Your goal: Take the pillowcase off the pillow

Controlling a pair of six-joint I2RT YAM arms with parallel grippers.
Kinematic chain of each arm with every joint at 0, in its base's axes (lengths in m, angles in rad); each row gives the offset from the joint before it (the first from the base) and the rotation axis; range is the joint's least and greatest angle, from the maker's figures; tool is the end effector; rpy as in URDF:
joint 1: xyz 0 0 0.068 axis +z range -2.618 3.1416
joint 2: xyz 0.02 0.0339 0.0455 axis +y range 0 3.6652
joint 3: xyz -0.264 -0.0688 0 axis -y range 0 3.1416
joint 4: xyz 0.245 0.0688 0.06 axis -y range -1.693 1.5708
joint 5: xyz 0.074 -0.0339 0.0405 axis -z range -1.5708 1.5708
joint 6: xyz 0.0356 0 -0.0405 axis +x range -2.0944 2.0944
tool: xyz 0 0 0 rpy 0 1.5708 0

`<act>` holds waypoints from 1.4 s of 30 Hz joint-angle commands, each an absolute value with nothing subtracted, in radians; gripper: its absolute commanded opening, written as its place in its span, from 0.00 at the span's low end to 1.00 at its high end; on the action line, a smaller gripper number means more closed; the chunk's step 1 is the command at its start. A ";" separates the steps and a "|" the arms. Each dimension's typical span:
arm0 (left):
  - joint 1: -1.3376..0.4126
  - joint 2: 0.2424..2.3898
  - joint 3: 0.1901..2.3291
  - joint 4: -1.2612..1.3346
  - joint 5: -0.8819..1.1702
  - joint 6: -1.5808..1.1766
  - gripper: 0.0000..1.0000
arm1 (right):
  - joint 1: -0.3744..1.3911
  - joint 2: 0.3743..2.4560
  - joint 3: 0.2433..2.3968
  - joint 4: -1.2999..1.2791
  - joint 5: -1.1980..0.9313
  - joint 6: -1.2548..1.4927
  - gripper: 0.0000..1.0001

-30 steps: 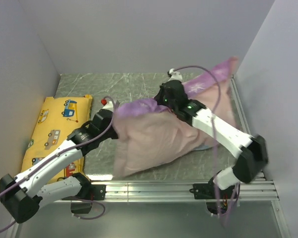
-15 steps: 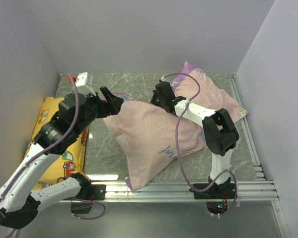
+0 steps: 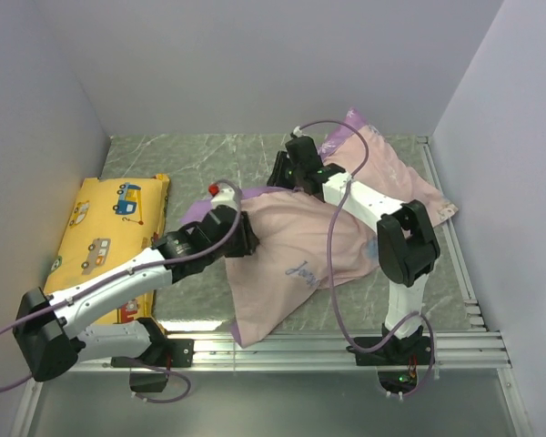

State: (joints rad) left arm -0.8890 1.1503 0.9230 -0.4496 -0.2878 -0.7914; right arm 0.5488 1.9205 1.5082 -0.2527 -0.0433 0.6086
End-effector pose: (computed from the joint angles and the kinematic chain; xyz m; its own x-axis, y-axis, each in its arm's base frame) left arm 0.1646 -0.1868 0.2900 -0.7079 -0.2102 -0.6744 0.1445 0.8914 -0.4295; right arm 0.3790 0.2336 0.2507 -0.7465 0.2130 -0.6304 -0.1505 0.8688 0.4718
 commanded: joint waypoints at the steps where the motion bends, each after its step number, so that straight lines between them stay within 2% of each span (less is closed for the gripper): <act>1: -0.758 1.158 0.875 -0.374 -0.266 -0.816 0.31 | 0.543 1.789 1.523 -0.265 -0.015 0.552 0.48; 2: -0.673 1.143 0.862 -0.356 -0.235 -0.812 0.14 | 0.543 1.766 1.520 -0.278 -0.002 0.532 0.53; 3: -0.634 1.134 0.855 -0.354 -0.233 -0.802 0.08 | 0.543 1.741 1.517 -0.287 0.032 0.523 0.62; 5: -0.530 1.123 0.861 -0.377 -0.242 -0.773 0.01 | 0.541 1.657 1.490 -0.311 0.081 0.490 0.68; 8: -0.418 1.123 0.900 -0.396 -0.249 -0.733 0.00 | 0.529 1.550 1.433 -0.341 0.201 0.460 0.80; 11: -0.347 1.149 0.957 -0.400 -0.247 -0.703 0.00 | 0.483 1.464 1.335 -0.319 0.267 0.463 0.84; 21: -0.245 1.397 1.222 -0.368 -0.175 -0.626 0.05 | 0.289 1.231 0.975 -0.272 0.273 0.525 0.91; 25: -0.245 1.495 1.302 -0.362 -0.135 -0.608 0.06 | 0.267 1.175 0.887 -0.246 0.186 0.534 0.92; 29: -0.244 1.560 1.364 -0.373 -0.129 -0.581 0.10 | 0.268 1.169 0.865 -0.265 0.189 0.534 0.91; 31: -0.245 1.574 1.394 -0.388 -0.115 -0.563 0.12 | 0.268 1.138 0.845 -0.243 0.138 0.537 0.85; 32: -0.245 1.571 1.397 -0.388 -0.101 -0.561 0.16 | 0.268 1.129 0.842 -0.236 0.108 0.540 0.80; 33: -0.247 1.563 1.397 -0.381 -0.075 -0.560 0.18 | 0.270 1.109 0.844 -0.239 0.085 0.548 0.68; 35: -0.259 1.533 1.390 -0.367 -0.069 -0.554 0.27 | 0.287 1.091 0.860 -0.252 0.052 0.564 0.54; 36: -0.268 1.520 1.391 -0.371 -0.078 -0.554 0.29 | 0.297 1.075 0.868 -0.256 0.049 0.566 0.41; 38: -0.311 1.481 1.402 -0.391 -0.149 -0.545 0.30 | 0.314 1.065 0.899 -0.285 0.060 0.574 0.29; 39: -0.328 1.467 1.405 -0.397 -0.175 -0.542 0.31 | 0.331 1.054 0.917 -0.296 0.063 0.575 0.19; 42: -0.423 1.405 1.391 -0.394 -0.253 -0.545 0.38 | 0.354 1.031 0.933 -0.292 0.031 0.589 0.12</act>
State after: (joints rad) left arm -0.3244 1.5173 1.3415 -0.4355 -0.1997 -0.5560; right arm 0.3264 1.0672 0.8783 -0.2779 0.0807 0.5716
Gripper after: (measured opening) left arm 0.352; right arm 0.139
